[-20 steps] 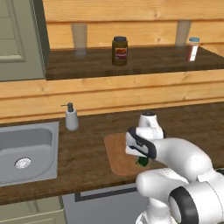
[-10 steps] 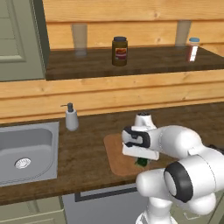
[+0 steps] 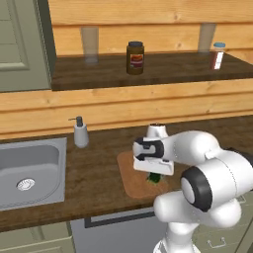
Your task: Pick up the sponge from the counter and clean the cutting board by briefly scrubbing or pressing down on the cutting board. Once finished, release the sponge.
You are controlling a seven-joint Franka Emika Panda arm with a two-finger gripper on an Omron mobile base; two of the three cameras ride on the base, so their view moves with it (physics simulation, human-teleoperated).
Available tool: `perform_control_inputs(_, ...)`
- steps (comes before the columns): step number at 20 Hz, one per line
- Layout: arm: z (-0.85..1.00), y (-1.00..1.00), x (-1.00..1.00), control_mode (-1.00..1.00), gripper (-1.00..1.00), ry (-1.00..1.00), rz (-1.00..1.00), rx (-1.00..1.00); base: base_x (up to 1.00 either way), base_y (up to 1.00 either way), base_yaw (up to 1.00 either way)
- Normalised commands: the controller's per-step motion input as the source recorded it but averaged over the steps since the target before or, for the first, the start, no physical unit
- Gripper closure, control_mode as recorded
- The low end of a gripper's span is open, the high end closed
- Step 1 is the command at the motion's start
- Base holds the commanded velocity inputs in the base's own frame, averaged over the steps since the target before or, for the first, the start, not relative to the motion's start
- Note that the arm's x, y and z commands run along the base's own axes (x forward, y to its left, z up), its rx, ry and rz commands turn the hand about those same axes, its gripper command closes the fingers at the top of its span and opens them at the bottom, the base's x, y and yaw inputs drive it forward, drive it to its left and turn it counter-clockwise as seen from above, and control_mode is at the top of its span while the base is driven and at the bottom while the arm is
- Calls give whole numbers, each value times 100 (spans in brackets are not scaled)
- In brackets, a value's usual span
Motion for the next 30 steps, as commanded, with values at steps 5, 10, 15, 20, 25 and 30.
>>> perform_control_inputs(5,0,21,62,-100,100,-10,-1,0,0,0,0)
perform_control_inputs(10,-4,14,75,-100,100,-9,-1,0,0,0,0)
perform_control_inputs(15,-17,9,84,-100,100,-5,-3,0,0,0,0)
perform_control_inputs(20,-22,17,76,-100,100,-2,-5,0,0,0,0)
perform_control_inputs(25,-48,35,23,-100,100,-8,-3,0,0,0,0)
perform_control_inputs(30,-48,26,-43,-100,100,-2,0,0,0,0,0)
